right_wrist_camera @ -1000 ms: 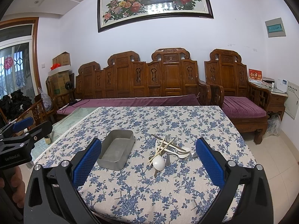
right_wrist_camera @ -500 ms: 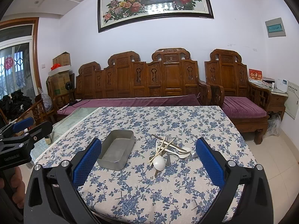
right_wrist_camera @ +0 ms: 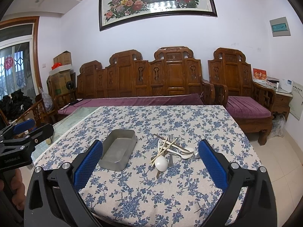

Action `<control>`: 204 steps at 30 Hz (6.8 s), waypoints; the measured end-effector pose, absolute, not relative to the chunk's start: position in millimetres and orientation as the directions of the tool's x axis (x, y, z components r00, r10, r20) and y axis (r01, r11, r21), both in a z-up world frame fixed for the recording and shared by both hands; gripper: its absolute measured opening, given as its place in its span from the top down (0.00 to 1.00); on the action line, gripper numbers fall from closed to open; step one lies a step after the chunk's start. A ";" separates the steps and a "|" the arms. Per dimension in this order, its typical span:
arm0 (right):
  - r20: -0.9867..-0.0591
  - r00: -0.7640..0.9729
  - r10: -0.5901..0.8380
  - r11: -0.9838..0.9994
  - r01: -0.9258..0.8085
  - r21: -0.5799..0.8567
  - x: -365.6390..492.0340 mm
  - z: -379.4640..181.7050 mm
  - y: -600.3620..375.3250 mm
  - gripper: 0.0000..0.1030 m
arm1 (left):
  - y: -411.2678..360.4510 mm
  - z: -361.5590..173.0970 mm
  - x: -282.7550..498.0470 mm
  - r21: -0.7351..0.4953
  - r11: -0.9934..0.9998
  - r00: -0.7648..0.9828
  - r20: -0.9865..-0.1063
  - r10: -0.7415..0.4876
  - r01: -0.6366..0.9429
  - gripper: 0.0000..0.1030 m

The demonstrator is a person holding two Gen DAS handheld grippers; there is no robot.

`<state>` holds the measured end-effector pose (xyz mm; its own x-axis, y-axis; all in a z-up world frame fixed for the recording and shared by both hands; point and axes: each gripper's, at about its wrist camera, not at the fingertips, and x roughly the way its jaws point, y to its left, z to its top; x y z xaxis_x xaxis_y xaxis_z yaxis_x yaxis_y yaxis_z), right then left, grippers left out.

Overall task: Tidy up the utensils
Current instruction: 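Move the left tool down toward the utensil pile, then grasp a wooden chopstick with the left tool and lift it, then grasp the second wooden chopstick with the right tool while left holds its chopstick, then carry both chopsticks over the grey metal tray with both tools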

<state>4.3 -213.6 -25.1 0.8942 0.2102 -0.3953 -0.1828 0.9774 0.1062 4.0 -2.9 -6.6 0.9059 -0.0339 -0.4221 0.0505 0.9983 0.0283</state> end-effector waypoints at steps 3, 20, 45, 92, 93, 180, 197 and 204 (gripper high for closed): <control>-0.405 0.889 0.214 0.977 -0.189 0.102 8.8 -29.9 -211.8 0.02 | -0.5 -12.1 9.2 0.027 0.998 0.898 -0.438 -0.035 0.051 0.06; -0.461 0.842 0.280 0.960 -0.252 0.123 59.5 -63.0 -222.1 0.15 | -18.3 -53.6 62.5 0.072 0.987 0.834 -0.545 -0.083 0.145 0.06; -0.607 0.761 0.229 0.962 -0.270 0.025 148.2 -117.2 -271.8 0.36 | -102.2 -123.4 161.0 0.118 0.892 0.659 -0.718 -0.226 0.435 0.06; -0.726 0.647 0.233 0.969 -0.215 0.119 202.9 -196.4 -305.4 0.45 | -177.0 -228.4 321.1 0.172 0.824 0.417 -0.905 -0.083 0.539 0.85; -0.727 0.646 0.233 0.969 -0.217 0.118 202.5 -196.5 -305.4 0.45 | -176.4 -228.8 321.4 0.170 0.825 0.415 -0.906 -0.084 0.539 0.85; -0.856 0.497 0.144 0.985 -0.158 0.074 254.6 -257.4 -258.6 0.71 | -127.6 -191.0 268.6 -0.057 0.896 0.452 -0.849 -0.276 0.440 0.74; -0.852 0.486 0.195 0.977 -0.174 0.125 230.1 -234.9 -306.9 0.94 | -198.1 -214.9 245.3 -0.019 0.816 0.386 -0.874 -0.294 0.578 0.74; -0.820 0.525 0.229 0.971 -0.180 0.156 215.1 -217.2 -317.0 0.94 | -218.9 -232.5 250.7 0.049 0.811 0.378 -0.900 -0.217 0.583 0.74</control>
